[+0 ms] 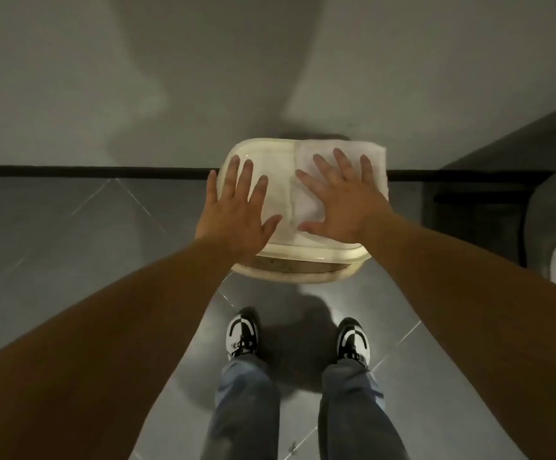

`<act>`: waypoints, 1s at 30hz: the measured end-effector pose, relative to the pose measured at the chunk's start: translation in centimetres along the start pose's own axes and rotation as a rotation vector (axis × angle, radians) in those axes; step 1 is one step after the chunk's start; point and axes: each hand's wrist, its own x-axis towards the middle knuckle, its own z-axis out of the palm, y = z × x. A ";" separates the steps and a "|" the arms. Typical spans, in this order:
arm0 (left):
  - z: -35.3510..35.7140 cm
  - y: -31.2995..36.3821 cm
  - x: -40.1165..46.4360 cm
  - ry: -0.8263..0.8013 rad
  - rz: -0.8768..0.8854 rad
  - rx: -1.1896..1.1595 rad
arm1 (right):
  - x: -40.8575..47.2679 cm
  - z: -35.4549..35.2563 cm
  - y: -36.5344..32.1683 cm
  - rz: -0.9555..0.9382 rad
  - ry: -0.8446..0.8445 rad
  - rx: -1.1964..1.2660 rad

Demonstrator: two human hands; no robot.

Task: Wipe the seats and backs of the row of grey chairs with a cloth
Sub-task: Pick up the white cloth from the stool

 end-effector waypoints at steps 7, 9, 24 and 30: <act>6.7 0.4 2.6 0.091 0.025 -0.021 | 2.0 4.4 -0.1 -0.014 0.170 -0.142; 7.4 0.9 3.1 0.135 0.014 -0.049 | 2.1 4.6 -0.2 -0.016 0.199 -0.157; 8.1 0.9 3.3 0.196 0.021 -0.100 | 0.9 4.1 0.9 0.122 0.117 -0.051; 7.9 0.7 3.3 0.174 0.022 -0.077 | 1.1 3.9 -0.1 0.145 0.151 -0.032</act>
